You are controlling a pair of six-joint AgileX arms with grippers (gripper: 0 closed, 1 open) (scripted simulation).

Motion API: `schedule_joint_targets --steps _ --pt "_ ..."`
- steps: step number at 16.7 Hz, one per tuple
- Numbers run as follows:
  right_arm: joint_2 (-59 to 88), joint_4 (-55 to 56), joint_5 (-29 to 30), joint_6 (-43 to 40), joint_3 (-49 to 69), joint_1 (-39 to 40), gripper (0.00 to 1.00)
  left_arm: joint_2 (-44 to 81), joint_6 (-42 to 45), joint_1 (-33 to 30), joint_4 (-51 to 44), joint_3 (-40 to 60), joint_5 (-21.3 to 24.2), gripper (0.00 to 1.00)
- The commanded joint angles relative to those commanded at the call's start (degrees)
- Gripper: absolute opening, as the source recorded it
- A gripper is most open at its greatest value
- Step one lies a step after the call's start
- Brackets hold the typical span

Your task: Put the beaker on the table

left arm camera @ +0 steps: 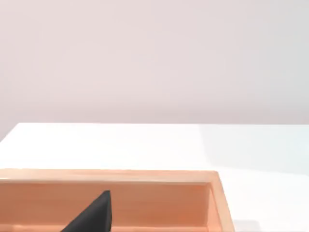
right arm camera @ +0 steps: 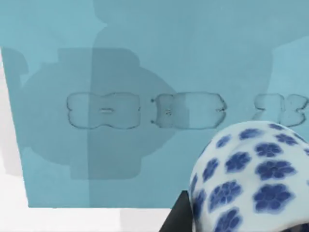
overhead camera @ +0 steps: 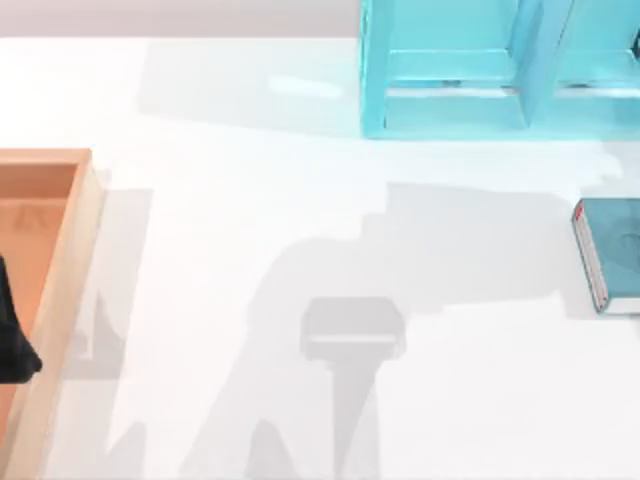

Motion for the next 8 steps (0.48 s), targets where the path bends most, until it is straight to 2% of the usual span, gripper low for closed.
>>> schedule_joint_targets --steps 5,8 --pt "0.27 -0.2 0.0 0.16 0.12 0.17 0.0 0.0 0.0 0.0 0.0 0.0 0.0 1.0" --pt "3.21 -2.6 0.35 3.4 3.63 3.96 0.0 0.0 0.0 0.0 0.0 0.0 0.0 1.0"
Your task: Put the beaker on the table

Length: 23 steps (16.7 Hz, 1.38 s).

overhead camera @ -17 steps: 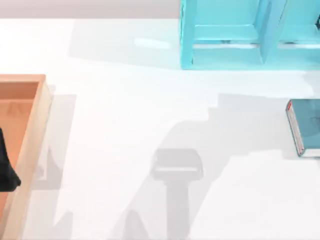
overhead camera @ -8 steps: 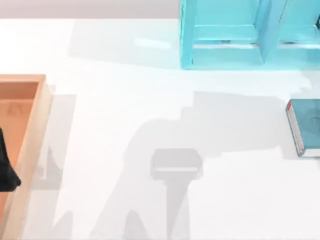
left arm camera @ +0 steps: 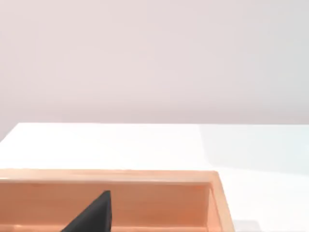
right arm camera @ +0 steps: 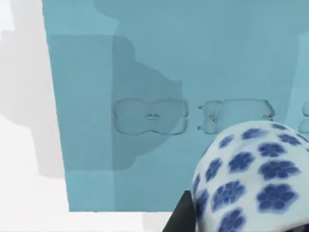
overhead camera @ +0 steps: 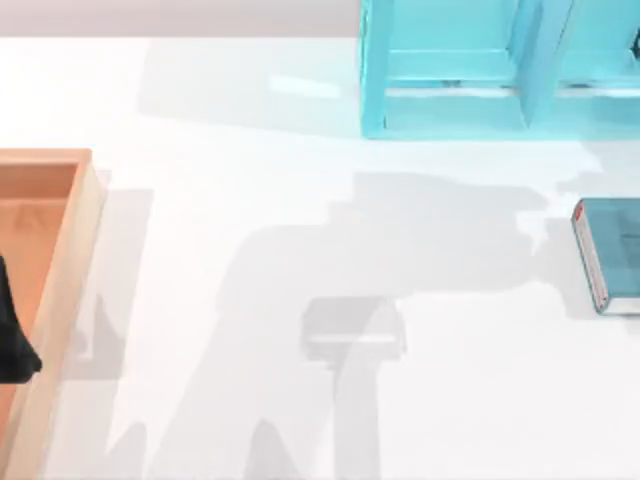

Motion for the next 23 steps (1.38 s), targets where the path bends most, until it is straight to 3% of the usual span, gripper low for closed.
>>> schedule_joint_targets --steps 7,11,16,23 --pt "14.45 -11.67 0.26 22.11 27.48 25.34 0.0 0.0 0.0 0.0 0.0 0.0 0.0 1.0" --pt "23.22 -19.01 0.25 34.12 45.68 35.44 0.0 0.0 0.0 0.0 0.0 0.0 0.0 1.0" --pt "30.91 -26.04 0.29 41.82 60.08 41.28 0.0 0.0 0.0 0.0 0.0 0.0 0.0 1.0" --pt "32.22 -27.09 0.17 42.6 61.92 41.58 0.0 0.0 0.0 0.0 0.0 0.0 0.0 1.0"
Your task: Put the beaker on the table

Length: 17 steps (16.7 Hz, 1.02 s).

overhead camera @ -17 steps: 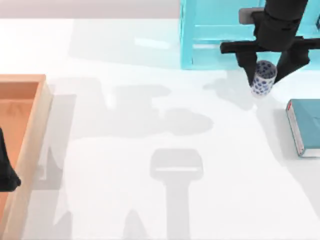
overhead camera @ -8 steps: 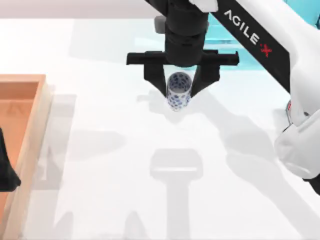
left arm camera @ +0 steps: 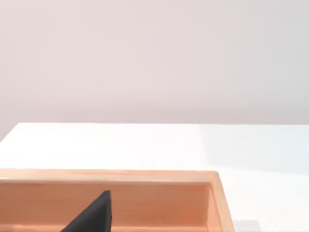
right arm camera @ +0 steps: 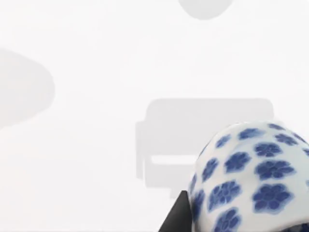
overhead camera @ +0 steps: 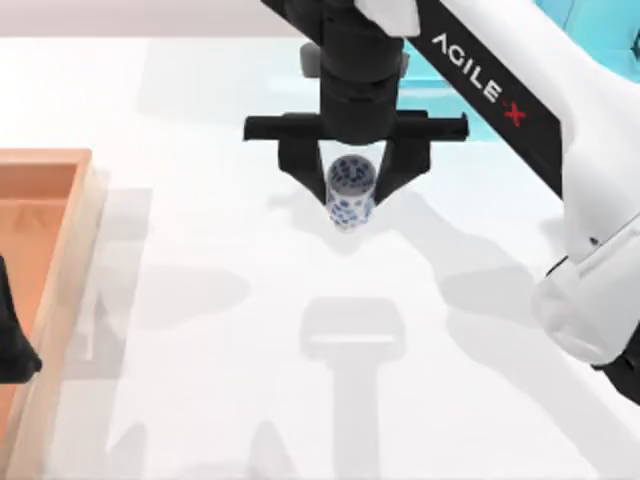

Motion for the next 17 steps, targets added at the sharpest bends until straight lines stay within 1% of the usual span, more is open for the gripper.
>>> schedule_joint_targets --steps 2,4,11,14,17 --pt "1.62 -0.75 0.1 -0.09 2.08 0.17 0.0 0.0 0.0 0.0 0.0 0.0 0.0 1.0" --pt "4.89 -2.33 0.23 -0.19 6.54 0.48 0.0 0.0 0.0 0.0 0.0 0.0 0.0 1.0" --pt "19.78 -9.44 0.4 0.08 29.78 0.49 0.0 0.0 0.0 0.0 0.0 0.0 0.0 1.0" --pt "23.04 -10.97 0.42 0.17 33.89 0.38 0.0 0.0 0.0 0.0 0.0 0.0 0.0 1.0" --pt "23.18 -11.04 0.41 0.18 34.05 0.37 0.0 0.0 0.0 0.0 0.0 0.0 0.0 1.0"
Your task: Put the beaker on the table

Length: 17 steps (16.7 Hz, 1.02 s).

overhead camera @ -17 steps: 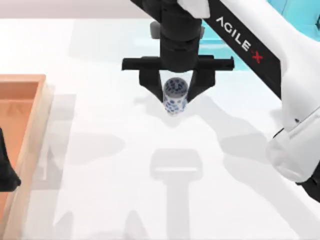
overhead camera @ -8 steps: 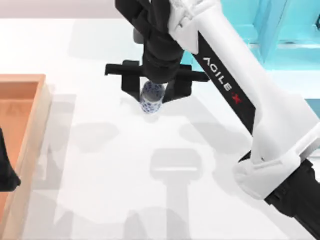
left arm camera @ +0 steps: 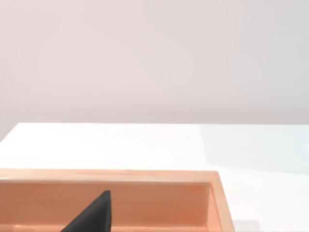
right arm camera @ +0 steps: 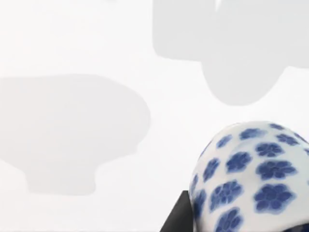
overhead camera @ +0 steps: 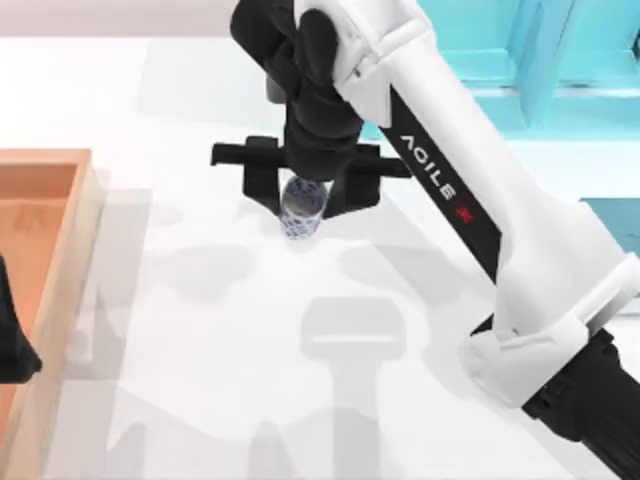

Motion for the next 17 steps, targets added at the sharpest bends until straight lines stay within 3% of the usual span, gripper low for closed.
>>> schedule_joint_targets --steps 1,14,17 --pt "0.0 0.0 0.0 0.0 0.0 0.0 0.0 0.0 0.0 0.0 0.0 0.0 0.0 1.0" --pt "0.0 0.0 0.0 0.0 0.0 0.0 0.98 0.0 0.0 0.0 0.0 0.0 0.0 1.0" --pt "0.0 0.0 0.0 0.0 0.0 0.0 1.0 0.0 0.0 0.0 0.0 0.0 0.0 1.0"
